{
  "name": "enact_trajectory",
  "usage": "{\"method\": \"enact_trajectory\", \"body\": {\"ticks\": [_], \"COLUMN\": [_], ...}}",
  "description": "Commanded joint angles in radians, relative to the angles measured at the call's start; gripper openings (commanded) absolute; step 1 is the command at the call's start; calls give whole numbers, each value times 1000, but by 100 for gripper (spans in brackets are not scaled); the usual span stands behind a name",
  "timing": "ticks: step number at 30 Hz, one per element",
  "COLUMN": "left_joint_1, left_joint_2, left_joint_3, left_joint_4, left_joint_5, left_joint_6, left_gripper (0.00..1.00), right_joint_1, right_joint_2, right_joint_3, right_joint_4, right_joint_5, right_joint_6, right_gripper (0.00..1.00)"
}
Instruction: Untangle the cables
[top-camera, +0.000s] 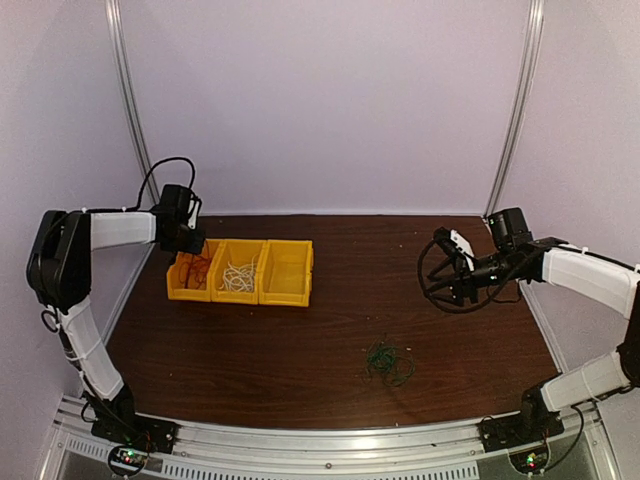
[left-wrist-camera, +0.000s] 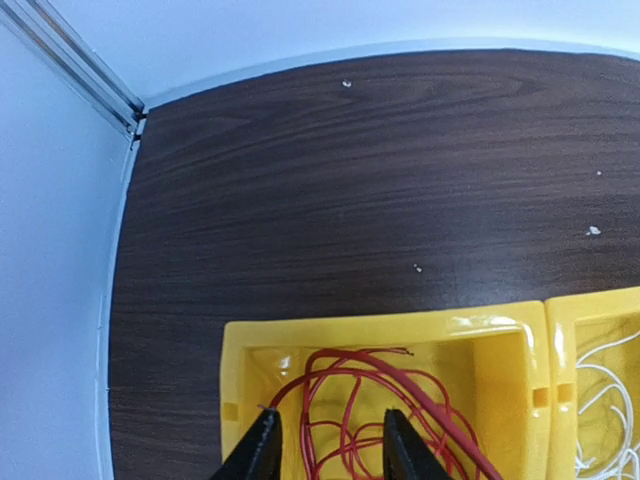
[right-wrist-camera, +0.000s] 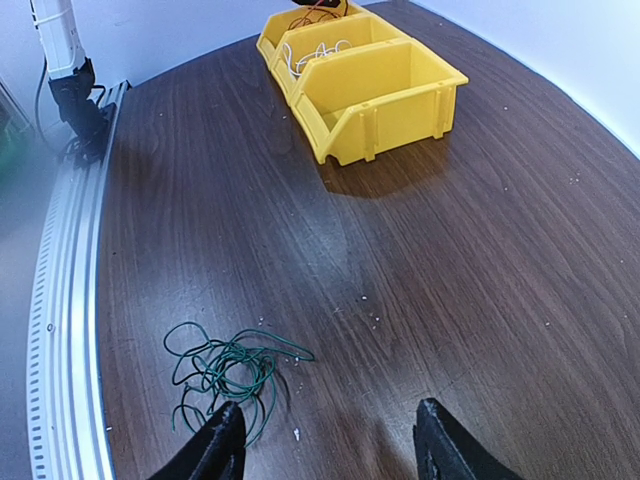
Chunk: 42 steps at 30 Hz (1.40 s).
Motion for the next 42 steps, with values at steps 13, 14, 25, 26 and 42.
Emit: {"method": "enact_trajectory", "body": {"ticks": [13, 14, 25, 26, 42], "left_joint_1": [-72, -107, -443, -461, -516], "left_joint_2": [-571, -614, -748, -724, -585], "left_joint_3": [-184, -207, -488, -491, -529], "left_joint_4": [2, 35, 394, 387, 418], "left_joint_5": [242, 272, 514, 490, 427], "left_joint_6": [-32, -22, -139, -142, -155], "left_gripper": [48, 48, 47, 46, 43], "right_joint_1": [41, 60, 327, 341, 449], "right_joint_2": [57, 81, 177, 188, 280], "right_joint_3": [68, 86, 95, 100, 112], "right_joint_4": [-134, -166, -243, -249, -161], "right_joint_5": [65, 82, 300, 324, 583], "right_joint_6": [-125, -142, -212, -219, -292], "right_gripper": [52, 49, 44, 42, 46]}}
